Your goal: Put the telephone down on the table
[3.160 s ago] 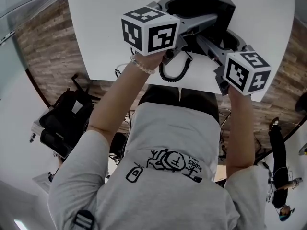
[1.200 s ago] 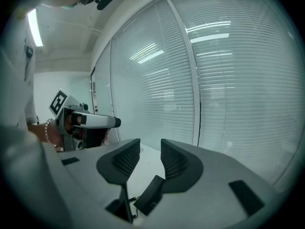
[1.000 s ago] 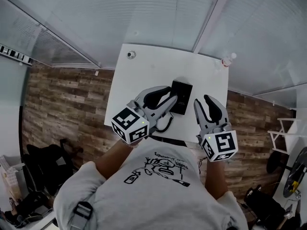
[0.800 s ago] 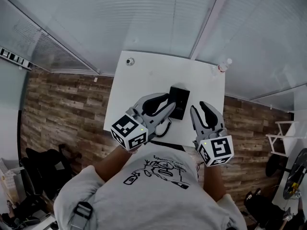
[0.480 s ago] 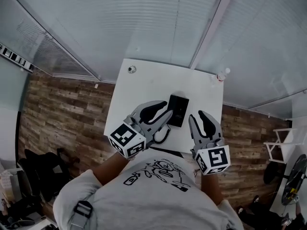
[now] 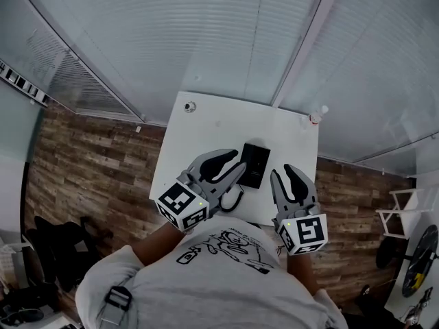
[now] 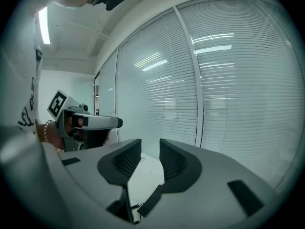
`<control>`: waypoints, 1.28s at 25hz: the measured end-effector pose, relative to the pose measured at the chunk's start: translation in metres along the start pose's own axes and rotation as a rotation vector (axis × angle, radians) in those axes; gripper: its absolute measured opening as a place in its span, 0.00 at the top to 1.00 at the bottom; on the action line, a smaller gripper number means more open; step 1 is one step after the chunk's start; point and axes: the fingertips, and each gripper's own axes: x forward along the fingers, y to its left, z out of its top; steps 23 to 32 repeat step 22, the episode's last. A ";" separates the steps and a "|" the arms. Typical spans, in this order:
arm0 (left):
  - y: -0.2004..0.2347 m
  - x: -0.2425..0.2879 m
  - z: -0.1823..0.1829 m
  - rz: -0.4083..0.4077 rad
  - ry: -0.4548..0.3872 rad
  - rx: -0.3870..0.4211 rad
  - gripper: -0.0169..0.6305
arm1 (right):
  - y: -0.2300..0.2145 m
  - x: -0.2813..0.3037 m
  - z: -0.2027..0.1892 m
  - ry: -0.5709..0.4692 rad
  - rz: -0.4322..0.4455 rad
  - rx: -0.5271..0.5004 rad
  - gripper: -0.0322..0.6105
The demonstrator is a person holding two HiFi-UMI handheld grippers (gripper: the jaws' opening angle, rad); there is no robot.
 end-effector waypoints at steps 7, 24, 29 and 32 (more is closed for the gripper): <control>0.006 0.001 0.001 -0.002 0.000 -0.003 0.81 | 0.001 0.007 0.001 -0.004 -0.002 -0.003 0.78; 0.007 0.003 0.002 0.000 -0.003 -0.005 0.81 | -0.002 0.008 0.003 -0.010 -0.004 0.001 0.78; 0.007 0.003 0.002 0.000 -0.003 -0.005 0.81 | -0.002 0.008 0.003 -0.010 -0.004 0.001 0.78; 0.007 0.003 0.002 0.000 -0.003 -0.005 0.81 | -0.002 0.008 0.003 -0.010 -0.004 0.001 0.78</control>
